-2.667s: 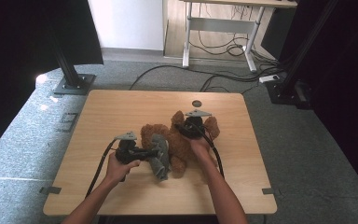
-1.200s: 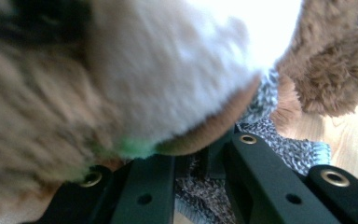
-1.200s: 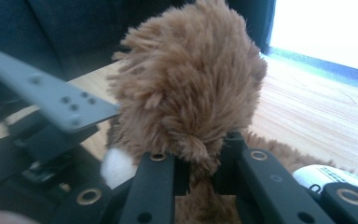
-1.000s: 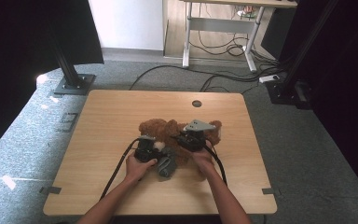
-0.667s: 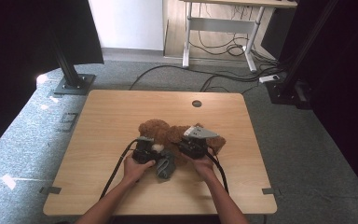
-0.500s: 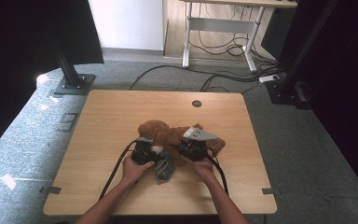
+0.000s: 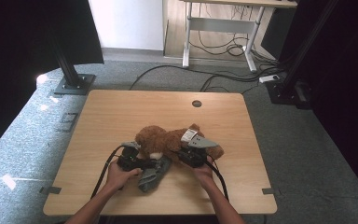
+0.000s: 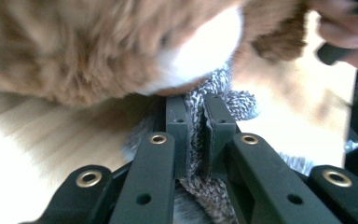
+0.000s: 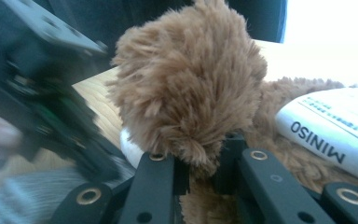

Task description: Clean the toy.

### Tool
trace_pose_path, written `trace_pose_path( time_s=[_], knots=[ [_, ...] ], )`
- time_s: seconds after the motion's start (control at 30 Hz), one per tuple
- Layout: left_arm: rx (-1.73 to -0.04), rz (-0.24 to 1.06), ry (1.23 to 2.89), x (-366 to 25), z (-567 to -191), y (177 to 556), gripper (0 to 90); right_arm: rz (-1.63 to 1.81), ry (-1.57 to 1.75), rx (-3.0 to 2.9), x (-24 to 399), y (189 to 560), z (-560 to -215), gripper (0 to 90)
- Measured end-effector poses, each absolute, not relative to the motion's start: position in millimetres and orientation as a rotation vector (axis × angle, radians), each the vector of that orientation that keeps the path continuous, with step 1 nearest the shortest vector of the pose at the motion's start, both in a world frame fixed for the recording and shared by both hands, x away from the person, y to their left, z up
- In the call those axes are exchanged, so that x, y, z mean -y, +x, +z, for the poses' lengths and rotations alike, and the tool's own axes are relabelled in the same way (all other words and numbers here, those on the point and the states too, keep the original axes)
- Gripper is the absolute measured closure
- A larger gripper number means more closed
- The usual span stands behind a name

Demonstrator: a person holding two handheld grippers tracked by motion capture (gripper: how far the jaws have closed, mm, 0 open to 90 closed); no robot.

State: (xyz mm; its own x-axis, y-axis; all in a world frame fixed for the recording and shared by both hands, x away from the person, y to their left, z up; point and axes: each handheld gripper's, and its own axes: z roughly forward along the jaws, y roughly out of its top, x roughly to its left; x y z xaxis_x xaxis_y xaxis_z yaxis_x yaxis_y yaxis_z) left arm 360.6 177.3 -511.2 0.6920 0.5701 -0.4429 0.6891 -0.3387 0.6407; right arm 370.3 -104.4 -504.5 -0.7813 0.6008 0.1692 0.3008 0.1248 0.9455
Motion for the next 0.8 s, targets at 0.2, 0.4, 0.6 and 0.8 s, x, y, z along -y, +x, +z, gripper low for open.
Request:
trace_pose_path(
  time_s=[0.2, 0.4, 0.6, 0.8],
  knots=[
    [-0.929, -0.142, 1.941, -189.2, -484.2, 357.5, 82.7, 1.72, 0.906, -2.137, 103.6, 373.0, -506.8, 79.9],
    [-0.892, -0.084, 1.835, -193.2, -457.3, 364.7, 83.1, 1.719, 0.901, -2.135, 103.6, 372.2, -507.9, 79.9],
    [-0.896, -0.059, 1.791, -192.9, -445.6, 376.0, 83.6, 1.728, 0.909, -2.126, 103.7, 371.7, -508.9, 80.0],
    [-0.898, -0.018, 1.756, -188.8, -433.7, 385.8, 83.7, 1.728, 0.91, -2.123, 103.4, 371.3, -509.2, 79.9]
  ],
)
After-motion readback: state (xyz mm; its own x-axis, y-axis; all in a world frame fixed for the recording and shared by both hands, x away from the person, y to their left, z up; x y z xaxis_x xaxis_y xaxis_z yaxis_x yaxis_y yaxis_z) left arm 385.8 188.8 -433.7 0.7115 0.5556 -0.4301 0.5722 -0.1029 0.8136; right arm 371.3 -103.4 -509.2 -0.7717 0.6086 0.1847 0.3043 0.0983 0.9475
